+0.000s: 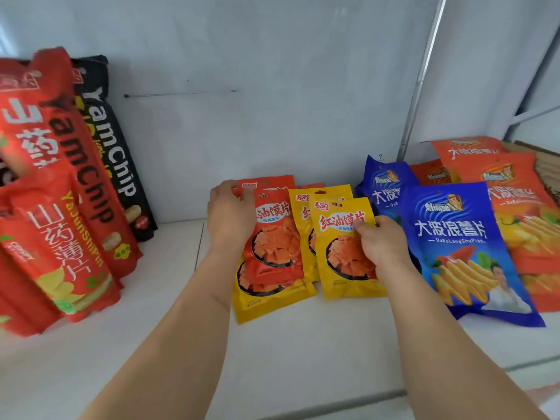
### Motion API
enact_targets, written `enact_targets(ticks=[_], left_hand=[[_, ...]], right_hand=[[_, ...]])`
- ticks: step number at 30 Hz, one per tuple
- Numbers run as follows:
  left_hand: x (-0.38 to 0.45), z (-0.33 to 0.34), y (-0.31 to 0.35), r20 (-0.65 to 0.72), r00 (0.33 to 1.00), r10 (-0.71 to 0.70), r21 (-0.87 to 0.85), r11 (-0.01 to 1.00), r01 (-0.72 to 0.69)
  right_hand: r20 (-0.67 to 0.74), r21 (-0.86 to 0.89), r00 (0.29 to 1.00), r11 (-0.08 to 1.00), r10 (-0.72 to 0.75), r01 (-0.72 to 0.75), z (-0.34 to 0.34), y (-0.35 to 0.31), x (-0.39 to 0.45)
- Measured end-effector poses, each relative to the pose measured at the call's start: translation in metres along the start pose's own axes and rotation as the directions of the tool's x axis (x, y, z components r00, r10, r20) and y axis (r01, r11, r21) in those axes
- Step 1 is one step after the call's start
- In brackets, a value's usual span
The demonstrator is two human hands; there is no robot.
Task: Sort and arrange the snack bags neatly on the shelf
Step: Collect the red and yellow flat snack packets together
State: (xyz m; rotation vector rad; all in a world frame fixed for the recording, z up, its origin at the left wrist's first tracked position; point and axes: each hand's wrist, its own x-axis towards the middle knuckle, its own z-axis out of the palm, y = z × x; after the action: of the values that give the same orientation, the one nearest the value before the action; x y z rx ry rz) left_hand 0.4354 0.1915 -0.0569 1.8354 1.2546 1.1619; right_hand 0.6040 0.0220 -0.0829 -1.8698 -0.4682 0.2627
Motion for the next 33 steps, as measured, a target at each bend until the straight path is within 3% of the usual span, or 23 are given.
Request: enact_targets(ticks=[4,8,14,23,33], left_hand=[[-0.023,-0.006,0.005,-0.126,0.975,0.184,0.218,0.964,-0.153],[-0.04,-0.009,0.002,-0.099,0.943,0.317,0.355,0.897,-0.264],[-0.077,-0.012,-0.011,0.002,0.835,0.55,0.528,0.709,-0.467],[-0.125,-0.054,-0.04,0.069,0.828,0.557,0.658,0.598,-0.457],[-0.15,-0.125,-0.065,0.015,0.829,0.559,0.7,0.587,-0.408]], right_hand=[[-0.065,-0.173,0.994,0.982,-0.092,0.079,0.007,0.004,0.001],[-0.095,-0.284,0.961,0.932,-0.26,0.224,0.012,0.005,-0.002],[0.032,-0.534,0.837,0.699,-0.546,0.476,0.014,-0.002,-0.023],[0.278,-0.519,0.571,0.379,-0.773,0.766,0.037,0.004,-0.08],[0.384,-0.46,0.487,0.295,-0.784,0.837,0.072,-0.011,-0.143]])
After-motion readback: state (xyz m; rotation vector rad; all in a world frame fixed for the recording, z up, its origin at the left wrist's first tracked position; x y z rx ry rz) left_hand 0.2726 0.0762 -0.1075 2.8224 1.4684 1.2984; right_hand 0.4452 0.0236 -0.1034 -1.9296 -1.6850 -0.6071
